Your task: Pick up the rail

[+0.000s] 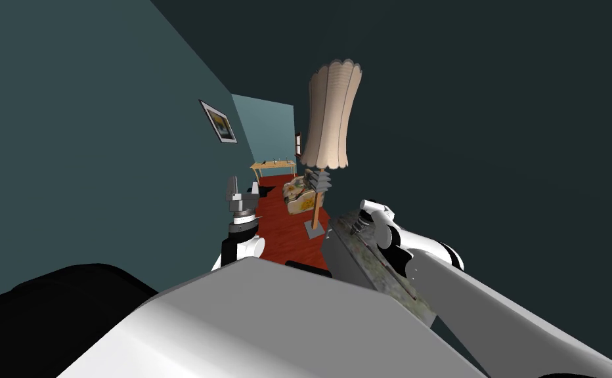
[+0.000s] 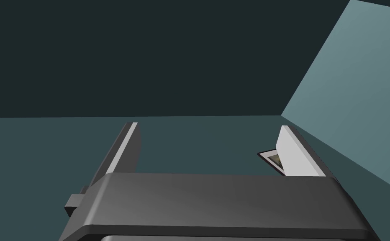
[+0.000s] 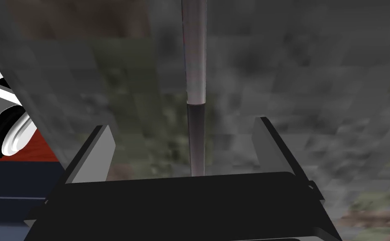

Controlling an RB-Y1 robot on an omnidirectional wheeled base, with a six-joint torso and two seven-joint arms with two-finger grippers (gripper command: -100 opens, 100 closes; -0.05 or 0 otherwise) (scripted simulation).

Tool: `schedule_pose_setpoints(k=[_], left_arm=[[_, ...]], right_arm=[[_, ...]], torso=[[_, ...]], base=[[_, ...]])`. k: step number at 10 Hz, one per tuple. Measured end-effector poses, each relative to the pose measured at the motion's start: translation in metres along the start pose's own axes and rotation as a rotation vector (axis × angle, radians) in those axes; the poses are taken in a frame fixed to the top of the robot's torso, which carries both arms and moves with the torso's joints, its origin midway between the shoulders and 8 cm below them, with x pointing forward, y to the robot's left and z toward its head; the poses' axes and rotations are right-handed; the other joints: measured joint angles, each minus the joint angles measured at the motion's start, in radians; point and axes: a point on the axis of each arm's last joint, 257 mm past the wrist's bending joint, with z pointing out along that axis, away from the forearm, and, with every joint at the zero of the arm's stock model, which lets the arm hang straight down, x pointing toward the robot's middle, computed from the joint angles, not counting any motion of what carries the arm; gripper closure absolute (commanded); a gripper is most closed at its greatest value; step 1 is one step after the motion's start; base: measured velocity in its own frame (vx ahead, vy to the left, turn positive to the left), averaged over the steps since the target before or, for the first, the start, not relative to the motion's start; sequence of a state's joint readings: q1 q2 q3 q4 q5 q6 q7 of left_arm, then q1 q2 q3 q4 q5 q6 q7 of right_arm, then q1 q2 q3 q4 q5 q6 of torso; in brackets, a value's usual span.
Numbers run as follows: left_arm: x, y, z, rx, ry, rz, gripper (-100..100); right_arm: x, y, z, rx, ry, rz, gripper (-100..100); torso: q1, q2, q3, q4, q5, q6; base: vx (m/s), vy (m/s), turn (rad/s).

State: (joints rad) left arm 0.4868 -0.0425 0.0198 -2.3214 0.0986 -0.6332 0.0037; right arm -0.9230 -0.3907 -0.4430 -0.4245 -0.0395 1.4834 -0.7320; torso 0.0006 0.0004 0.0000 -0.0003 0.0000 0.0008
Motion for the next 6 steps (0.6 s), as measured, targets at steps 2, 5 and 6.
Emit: schedule_pose_setpoints(k=[2,5,6], left_arm=[[0.000,0.000,0.000,0.000,0.000,0.000,0],[0.000,0.000,0.000,0.000,0.000,0.000,0],[0.000,0.000,0.000,0.000,0.000,0.000,0]], right_arm=[[-0.004,-0.002,0.013,0.001,-0.001,-0.004,-100],[-0.008,-0.004,0.024,0.001,-0.001,-0.008,100],[-0.008,-0.004,0.024,0.001,-0.001,-0.008,100]], torso=[[0.000,-0.001,0.000,0.000,0.000,0.000],[0.000,0.000,0.000,0.000,0.000,0.000],[0.000,0.000,0.000,0.000,0.000,0.000]], base=[[0.020,0.017,-0.031],[0.006,0.004,-0.006],[0.000,0.000,0.000]])
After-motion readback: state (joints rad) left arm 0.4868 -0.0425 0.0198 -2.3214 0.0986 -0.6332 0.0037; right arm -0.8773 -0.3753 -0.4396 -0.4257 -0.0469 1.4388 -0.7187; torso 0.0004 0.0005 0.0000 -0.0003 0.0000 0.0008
